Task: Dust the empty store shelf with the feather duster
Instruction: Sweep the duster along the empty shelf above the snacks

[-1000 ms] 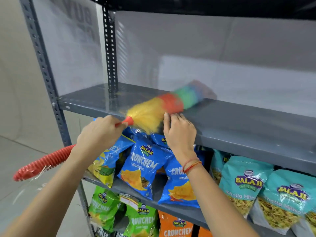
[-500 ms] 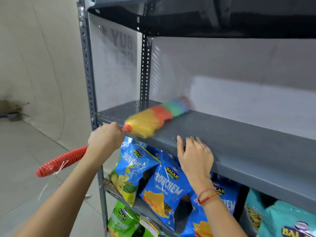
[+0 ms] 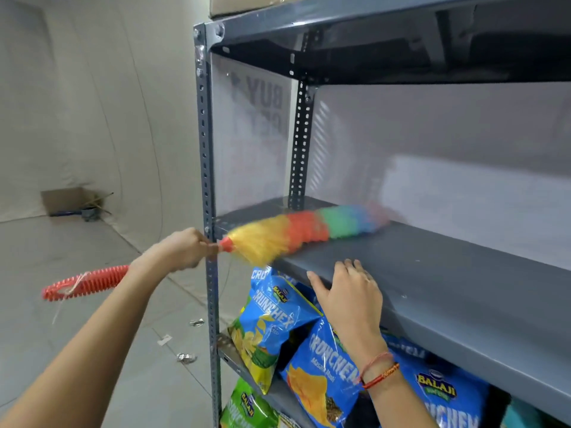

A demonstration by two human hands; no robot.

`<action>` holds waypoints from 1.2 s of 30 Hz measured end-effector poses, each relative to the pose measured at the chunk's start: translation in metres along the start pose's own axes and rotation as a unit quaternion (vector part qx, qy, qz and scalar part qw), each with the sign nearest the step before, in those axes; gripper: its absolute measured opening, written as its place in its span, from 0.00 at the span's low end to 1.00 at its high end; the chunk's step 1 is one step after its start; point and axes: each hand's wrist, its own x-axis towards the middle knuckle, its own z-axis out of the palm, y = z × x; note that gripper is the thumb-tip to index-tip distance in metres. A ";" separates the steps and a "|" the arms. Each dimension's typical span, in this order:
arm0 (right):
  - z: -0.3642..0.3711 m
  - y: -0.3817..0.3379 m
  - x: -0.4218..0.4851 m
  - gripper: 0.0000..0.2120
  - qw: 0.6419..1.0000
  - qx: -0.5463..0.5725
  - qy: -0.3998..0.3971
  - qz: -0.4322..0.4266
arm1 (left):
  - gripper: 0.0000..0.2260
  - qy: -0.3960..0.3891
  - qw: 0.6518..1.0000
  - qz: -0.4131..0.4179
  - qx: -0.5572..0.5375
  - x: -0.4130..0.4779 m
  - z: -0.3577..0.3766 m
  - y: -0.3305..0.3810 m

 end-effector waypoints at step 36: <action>0.013 -0.022 0.008 0.29 0.999 0.025 -0.025 -0.024 | 0.20 0.178 0.978 -0.015 0.108 0.038 0.022 -0.043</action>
